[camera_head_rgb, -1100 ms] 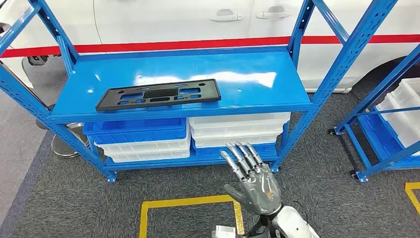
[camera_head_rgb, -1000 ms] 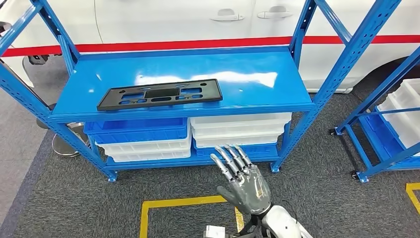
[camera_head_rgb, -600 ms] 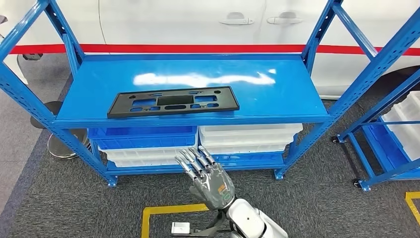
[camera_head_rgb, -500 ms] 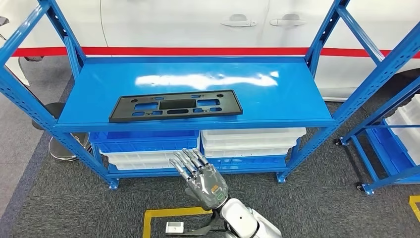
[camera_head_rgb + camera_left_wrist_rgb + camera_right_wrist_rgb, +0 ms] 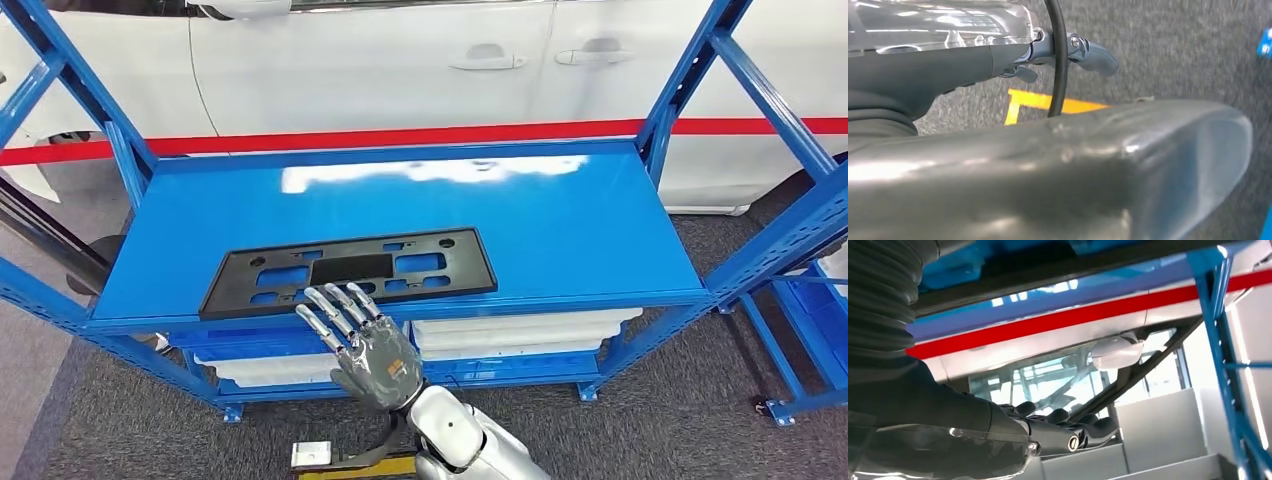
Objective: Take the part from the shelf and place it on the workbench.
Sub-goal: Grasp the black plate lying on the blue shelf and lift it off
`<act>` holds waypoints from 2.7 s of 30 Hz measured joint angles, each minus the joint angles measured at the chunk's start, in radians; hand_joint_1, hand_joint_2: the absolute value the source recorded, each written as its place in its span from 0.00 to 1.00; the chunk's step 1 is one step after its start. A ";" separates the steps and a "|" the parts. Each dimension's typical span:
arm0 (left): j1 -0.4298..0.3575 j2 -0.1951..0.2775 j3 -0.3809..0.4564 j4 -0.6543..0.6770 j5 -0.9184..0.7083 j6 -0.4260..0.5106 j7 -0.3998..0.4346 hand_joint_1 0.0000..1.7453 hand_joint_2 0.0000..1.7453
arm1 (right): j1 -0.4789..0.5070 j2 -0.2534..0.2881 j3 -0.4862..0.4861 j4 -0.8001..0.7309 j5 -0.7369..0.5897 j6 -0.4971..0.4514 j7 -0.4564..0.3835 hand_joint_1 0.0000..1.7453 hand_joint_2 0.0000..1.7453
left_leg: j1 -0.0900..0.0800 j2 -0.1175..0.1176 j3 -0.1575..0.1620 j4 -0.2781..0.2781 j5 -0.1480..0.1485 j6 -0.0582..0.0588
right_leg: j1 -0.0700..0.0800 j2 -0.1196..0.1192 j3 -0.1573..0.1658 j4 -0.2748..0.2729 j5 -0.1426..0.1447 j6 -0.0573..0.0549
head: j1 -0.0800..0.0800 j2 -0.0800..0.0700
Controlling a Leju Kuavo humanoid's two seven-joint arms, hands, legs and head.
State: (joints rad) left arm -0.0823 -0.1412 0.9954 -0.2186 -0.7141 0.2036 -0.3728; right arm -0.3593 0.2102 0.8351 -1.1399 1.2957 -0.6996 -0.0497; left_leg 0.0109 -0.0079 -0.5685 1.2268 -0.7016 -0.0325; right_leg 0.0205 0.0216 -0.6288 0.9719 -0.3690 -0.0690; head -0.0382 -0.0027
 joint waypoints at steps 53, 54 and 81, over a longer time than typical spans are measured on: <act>0.036 0.089 -0.070 0.021 -0.224 -0.343 0.262 0.00 0.00 | -0.034 0.024 -0.139 0.317 -0.055 0.004 -0.009 0.00 1.00 | 0.004 0.004 0.002 -0.213 0.247 0.024 | -0.018 -0.015 0.044 0.045 -0.091 0.057 | 0.000 0.000; 0.037 0.085 -0.069 0.020 -0.197 -0.292 0.204 0.00 0.00 | -0.033 0.026 -0.145 0.313 -0.050 0.004 -0.003 0.00 1.00 | 0.005 0.004 0.001 -0.210 0.243 0.018 | -0.019 -0.016 0.047 0.039 -0.088 0.051 | 0.000 0.000; -0.019 -0.002 -0.026 0.017 -0.156 -0.090 -0.136 0.00 0.00 | -0.161 0.051 -0.188 0.284 -0.030 0.113 0.087 0.00 1.00 | 0.008 0.003 0.001 -0.212 0.246 0.040 | -0.029 -0.019 0.028 0.065 -0.082 0.077 | 0.001 0.000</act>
State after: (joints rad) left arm -0.1014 -0.1434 0.9698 -0.2018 -0.8698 0.1139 -0.5084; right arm -0.5202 0.2607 0.6473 -0.8562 1.2659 -0.5865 0.0376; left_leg 0.0188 -0.0046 -0.5677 1.0152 -0.4555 0.0071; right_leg -0.0087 0.0026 -0.6006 1.0364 -0.4515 0.0083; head -0.0371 -0.0027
